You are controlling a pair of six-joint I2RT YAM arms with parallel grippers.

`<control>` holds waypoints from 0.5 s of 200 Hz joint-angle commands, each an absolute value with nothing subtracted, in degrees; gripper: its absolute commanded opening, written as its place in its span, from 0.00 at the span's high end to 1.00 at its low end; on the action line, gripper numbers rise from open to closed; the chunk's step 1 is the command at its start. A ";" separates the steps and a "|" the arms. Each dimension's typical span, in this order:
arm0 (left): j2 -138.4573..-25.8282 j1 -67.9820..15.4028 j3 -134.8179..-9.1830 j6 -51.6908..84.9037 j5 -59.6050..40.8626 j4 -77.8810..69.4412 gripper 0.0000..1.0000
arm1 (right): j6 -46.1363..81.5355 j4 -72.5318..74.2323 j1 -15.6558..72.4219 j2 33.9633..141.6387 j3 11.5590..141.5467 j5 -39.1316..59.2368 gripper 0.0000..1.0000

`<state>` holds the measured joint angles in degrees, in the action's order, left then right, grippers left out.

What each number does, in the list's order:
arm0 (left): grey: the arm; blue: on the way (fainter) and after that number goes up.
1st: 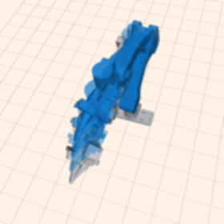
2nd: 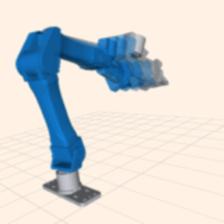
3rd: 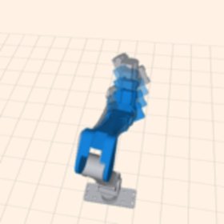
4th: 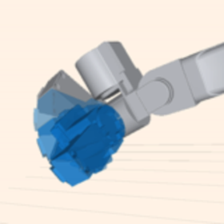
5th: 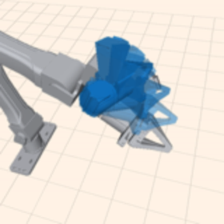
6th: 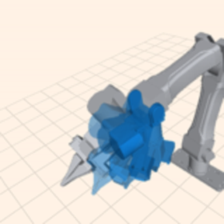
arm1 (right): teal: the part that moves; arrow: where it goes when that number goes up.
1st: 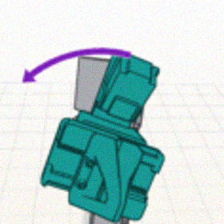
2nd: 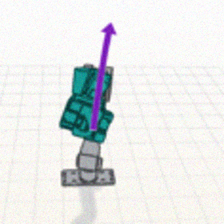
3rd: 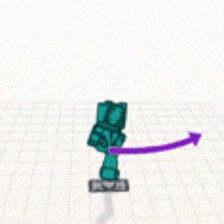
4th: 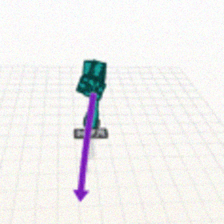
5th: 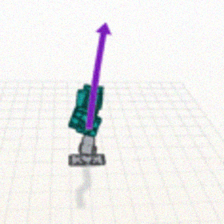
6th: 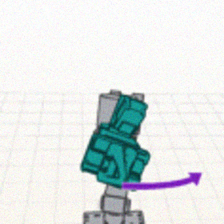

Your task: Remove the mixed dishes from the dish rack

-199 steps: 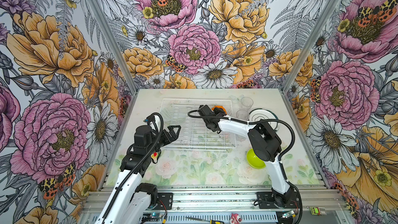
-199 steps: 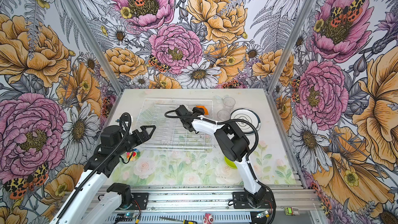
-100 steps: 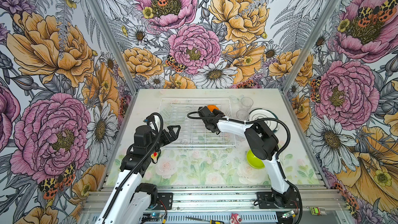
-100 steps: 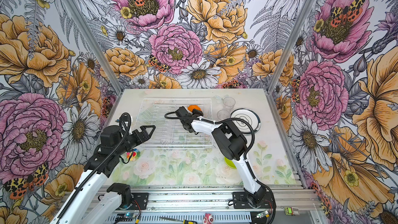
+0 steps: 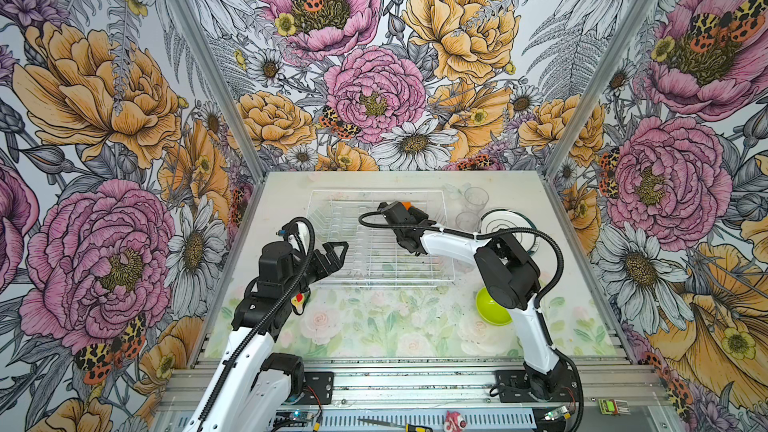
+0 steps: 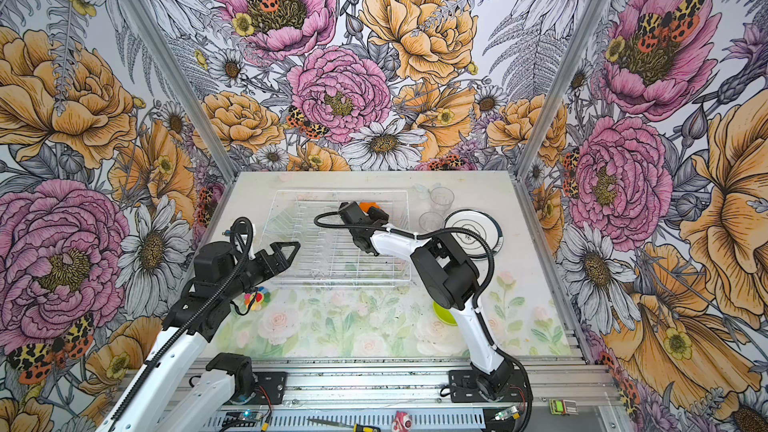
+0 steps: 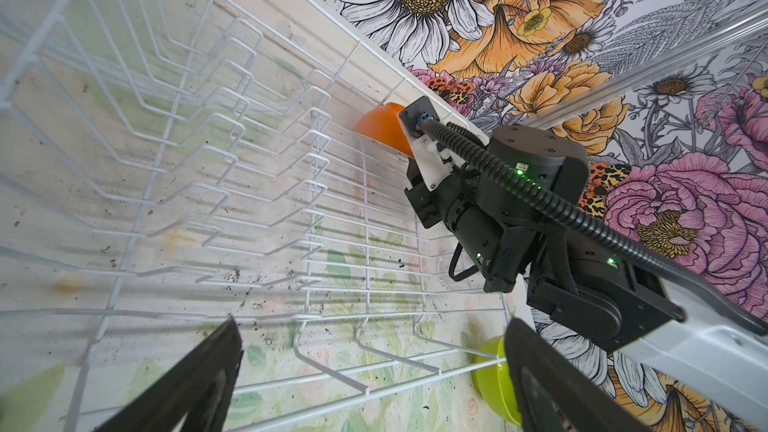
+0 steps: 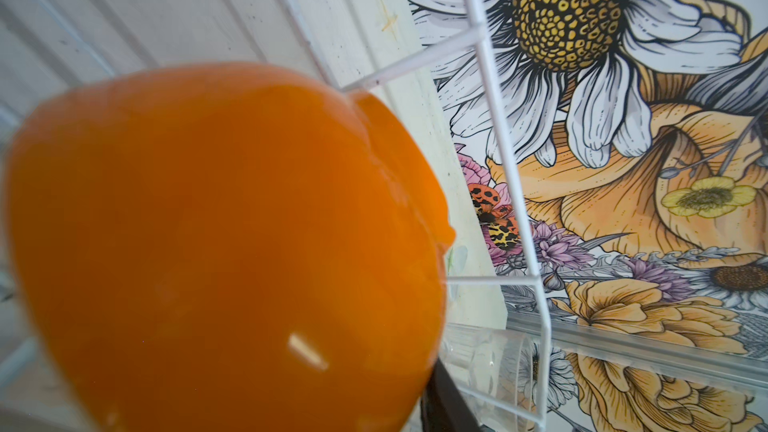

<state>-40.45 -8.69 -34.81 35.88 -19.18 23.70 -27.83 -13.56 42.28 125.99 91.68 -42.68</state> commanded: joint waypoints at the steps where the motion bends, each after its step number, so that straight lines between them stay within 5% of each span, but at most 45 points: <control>1: -40.68 -7.98 -34.02 35.42 -20.48 22.16 0.01 | -27.99 -10.86 41.75 123.29 91.14 -38.64 0.64; 100: -41.74 -7.77 -34.19 35.42 -20.62 22.12 0.01 | -34.67 3.57 41.75 123.74 86.22 -36.91 0.52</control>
<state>-41.52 -8.38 -34.79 35.88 -19.42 23.68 -31.27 -3.73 41.58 125.89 87.61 -39.38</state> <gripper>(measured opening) 0.986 0.478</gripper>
